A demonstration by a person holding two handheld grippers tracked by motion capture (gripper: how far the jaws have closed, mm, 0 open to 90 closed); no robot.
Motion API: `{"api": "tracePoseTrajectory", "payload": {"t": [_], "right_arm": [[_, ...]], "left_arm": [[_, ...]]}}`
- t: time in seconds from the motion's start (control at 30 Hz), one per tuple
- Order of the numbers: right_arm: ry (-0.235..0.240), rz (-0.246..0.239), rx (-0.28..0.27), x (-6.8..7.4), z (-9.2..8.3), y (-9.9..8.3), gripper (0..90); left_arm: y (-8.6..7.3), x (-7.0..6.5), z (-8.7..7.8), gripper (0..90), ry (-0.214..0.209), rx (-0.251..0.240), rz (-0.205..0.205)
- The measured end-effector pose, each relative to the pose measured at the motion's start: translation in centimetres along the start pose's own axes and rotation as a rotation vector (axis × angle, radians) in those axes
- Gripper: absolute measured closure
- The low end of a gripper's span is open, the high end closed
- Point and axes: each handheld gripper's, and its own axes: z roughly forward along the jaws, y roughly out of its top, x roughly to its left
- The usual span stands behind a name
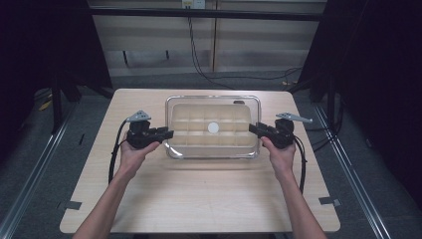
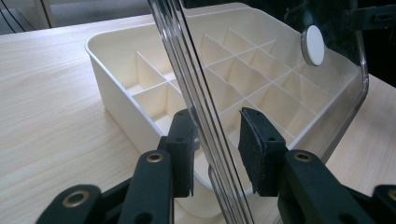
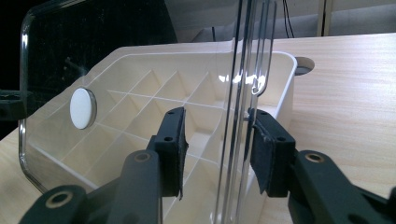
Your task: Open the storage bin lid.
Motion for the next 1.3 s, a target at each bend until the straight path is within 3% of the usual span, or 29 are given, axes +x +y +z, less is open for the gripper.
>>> {"api": "tracePoseTrajectory", "payload": {"t": [0.43, 0.93, 1.3], "right_arm": [[0.033, 0.007, -0.021, 0.2, -0.7, 0.4, 64.8], [0.056, -0.004, -0.038, 0.8, -1.3, 0.9, 66.2], [0.074, -0.010, -0.075, 1.2, -2.3, 1.8, 67.1]], "left_arm": [[0.2, -0.1, -0.8, 70.8, 0.003, -0.010, 0.025], [0.5, -0.1, -1.7, 74.0, 0.009, -0.044, 0.011], [1.2, -0.6, -2.4, 74.7, -0.001, -0.059, 0.034]]}}
